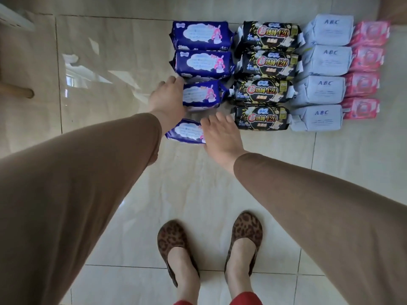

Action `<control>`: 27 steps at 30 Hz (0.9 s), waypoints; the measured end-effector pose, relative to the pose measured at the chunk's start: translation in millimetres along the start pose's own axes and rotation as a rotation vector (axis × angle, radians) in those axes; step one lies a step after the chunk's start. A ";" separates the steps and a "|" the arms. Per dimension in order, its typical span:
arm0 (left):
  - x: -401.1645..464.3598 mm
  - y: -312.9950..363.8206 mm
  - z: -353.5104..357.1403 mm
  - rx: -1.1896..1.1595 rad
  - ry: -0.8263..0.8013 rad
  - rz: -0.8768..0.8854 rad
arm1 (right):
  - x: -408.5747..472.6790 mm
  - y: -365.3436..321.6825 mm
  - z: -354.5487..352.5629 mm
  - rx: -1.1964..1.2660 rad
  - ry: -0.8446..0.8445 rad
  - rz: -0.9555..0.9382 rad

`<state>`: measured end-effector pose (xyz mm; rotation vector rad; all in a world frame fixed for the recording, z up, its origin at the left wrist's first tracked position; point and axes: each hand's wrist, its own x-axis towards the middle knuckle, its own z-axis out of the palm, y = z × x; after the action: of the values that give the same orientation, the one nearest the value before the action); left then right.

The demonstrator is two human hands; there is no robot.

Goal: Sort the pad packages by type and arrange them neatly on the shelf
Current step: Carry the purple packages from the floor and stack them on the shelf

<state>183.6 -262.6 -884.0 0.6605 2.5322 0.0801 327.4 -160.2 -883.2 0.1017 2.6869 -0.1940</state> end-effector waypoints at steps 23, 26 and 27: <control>-326.9 54.5 -554.9 -0.310 0.338 0.160 | -312.2 66.1 -607.0 0.659 0.169 0.165; -346.9 74.5 -633.8 -0.329 0.399 0.215 | -333.5 72.2 -682.1 0.679 0.273 0.117; -348.2 81.1 -655.5 -0.332 0.404 0.232 | -336.5 76.8 -702.2 0.687 0.308 0.099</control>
<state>153.1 -308.7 -139.4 0.8652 2.7074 0.7684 339.8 9.2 -119.4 0.5045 2.7734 -1.1424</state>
